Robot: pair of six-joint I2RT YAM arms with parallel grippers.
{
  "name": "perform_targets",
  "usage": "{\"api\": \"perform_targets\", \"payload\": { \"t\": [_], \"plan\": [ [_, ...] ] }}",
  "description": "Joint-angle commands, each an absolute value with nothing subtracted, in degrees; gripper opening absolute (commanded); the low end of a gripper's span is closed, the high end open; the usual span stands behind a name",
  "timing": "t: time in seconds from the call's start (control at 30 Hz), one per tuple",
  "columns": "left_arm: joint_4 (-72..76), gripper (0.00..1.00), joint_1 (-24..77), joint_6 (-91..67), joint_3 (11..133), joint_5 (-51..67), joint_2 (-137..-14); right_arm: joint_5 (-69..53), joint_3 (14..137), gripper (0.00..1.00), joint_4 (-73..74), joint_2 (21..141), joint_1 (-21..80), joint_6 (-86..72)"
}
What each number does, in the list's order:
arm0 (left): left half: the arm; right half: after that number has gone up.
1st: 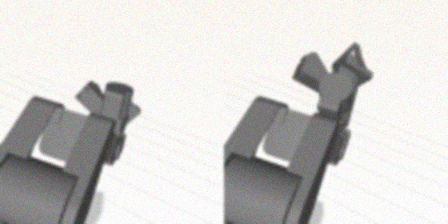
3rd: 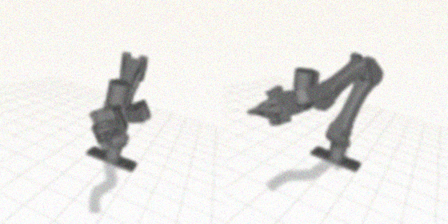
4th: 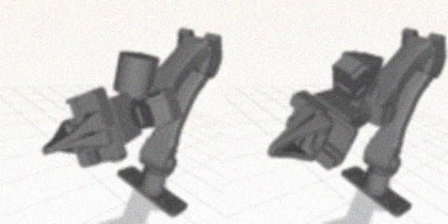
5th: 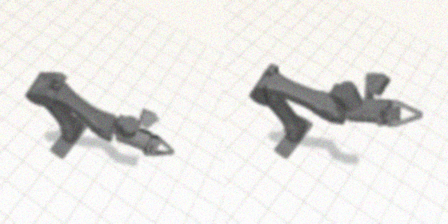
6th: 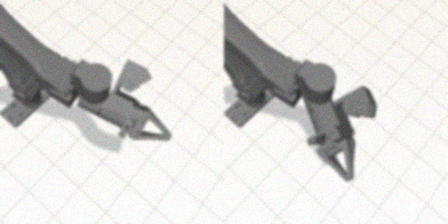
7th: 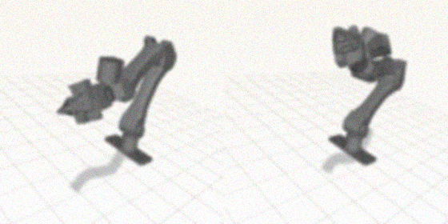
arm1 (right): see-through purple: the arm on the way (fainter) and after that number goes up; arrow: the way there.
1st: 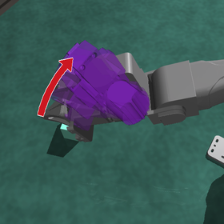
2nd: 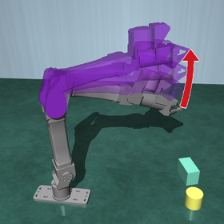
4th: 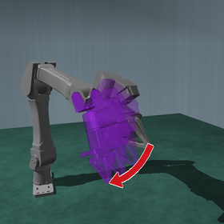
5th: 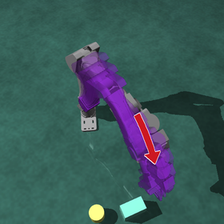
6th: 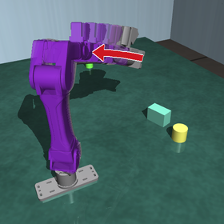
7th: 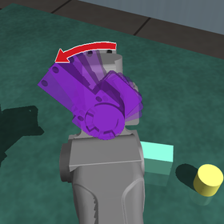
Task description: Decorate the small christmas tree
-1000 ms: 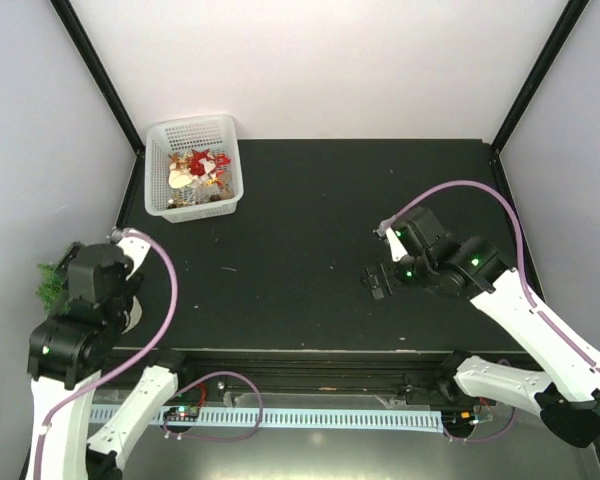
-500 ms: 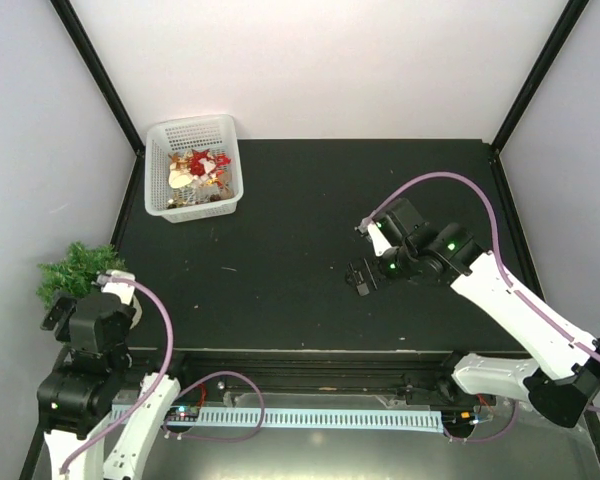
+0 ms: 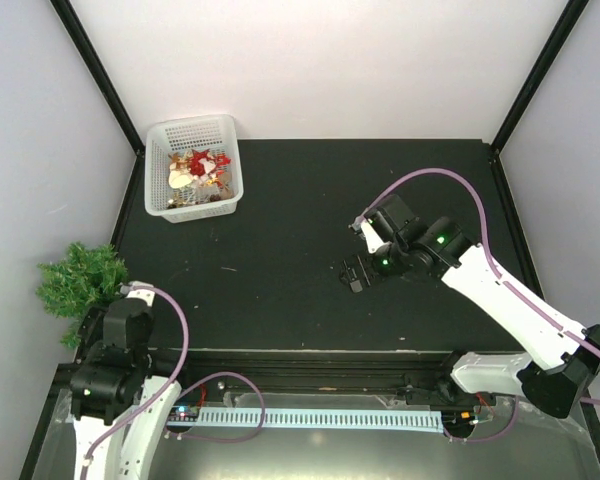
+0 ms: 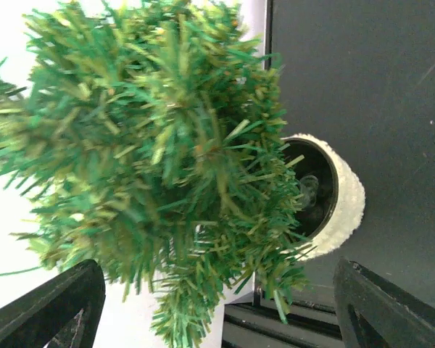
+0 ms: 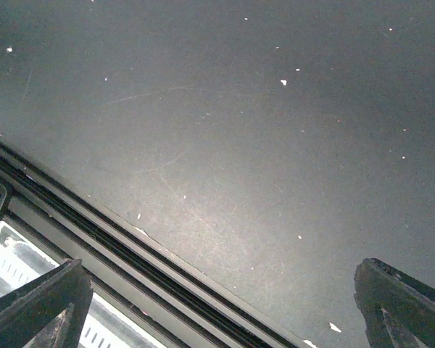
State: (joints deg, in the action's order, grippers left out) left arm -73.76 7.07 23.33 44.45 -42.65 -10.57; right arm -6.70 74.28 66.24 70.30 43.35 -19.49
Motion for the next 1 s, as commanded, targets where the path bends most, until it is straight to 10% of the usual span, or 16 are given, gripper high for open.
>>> {"api": "perform_targets", "payload": {
  "t": [0.0, 0.7, 0.97],
  "plan": [
    [-65.3, 0.86, 6.9, 28.1, 41.0, -44.7, -10.1, -8.1, 76.8, 1.0, 65.5, 71.1, 44.3, -20.9],
    [-36.8, 0.71, 6.9, 62.3, 36.6, -48.0, -15.2, -7.9, 72.6, 1.0, 63.7, 70.0, 45.3, -22.3],
    [-42.4, 0.81, 6.9, 62.9, 36.9, -48.0, -15.9, -8.2, 71.6, 1.0, 62.6, 70.2, 45.3, -22.2]
  ]
}}
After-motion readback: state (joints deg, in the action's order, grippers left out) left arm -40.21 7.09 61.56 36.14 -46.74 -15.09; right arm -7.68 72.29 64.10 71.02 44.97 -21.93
